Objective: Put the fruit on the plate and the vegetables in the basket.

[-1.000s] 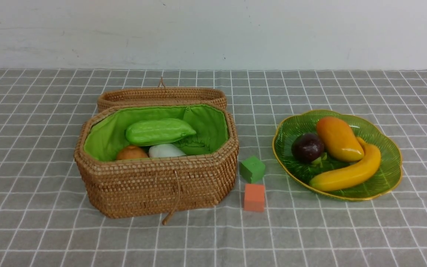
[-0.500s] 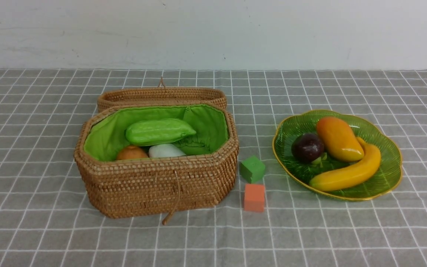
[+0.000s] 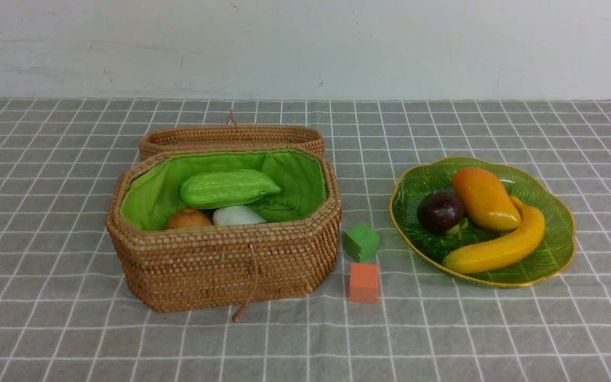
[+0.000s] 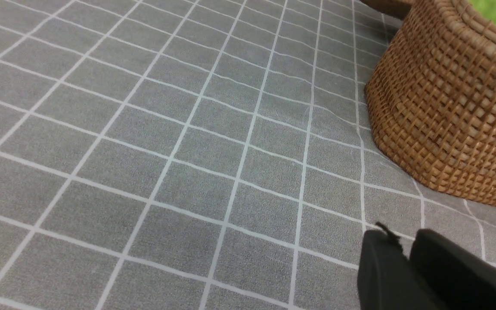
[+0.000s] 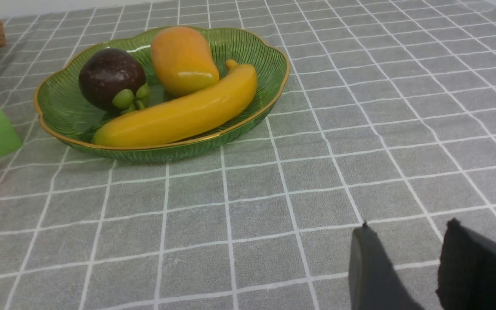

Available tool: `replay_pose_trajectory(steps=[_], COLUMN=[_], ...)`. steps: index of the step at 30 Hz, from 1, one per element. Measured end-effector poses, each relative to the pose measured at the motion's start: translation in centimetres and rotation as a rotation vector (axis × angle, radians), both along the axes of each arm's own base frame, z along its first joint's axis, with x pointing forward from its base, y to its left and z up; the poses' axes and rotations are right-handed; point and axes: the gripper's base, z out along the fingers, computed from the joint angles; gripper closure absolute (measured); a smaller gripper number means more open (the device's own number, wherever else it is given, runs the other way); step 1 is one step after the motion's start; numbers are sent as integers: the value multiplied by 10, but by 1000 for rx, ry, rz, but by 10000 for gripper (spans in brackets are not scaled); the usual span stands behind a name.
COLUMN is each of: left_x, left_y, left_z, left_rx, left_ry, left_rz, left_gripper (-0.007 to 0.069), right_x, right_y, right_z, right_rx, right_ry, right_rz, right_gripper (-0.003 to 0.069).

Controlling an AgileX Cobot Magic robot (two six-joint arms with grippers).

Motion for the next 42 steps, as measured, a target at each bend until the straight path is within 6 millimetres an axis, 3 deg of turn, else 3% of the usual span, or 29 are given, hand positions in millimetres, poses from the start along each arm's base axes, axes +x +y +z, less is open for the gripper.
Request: replay_pose_trajectory(steps=[42], left_x=[0], left_y=[0], left_z=[0], left_rx=[0], left_ry=[0], left_rz=[0], left_gripper=[491], right_x=[0], right_y=[0], right_z=[0], right_rx=[0], right_ry=[0], right_rz=[0], right_gripper=[417])
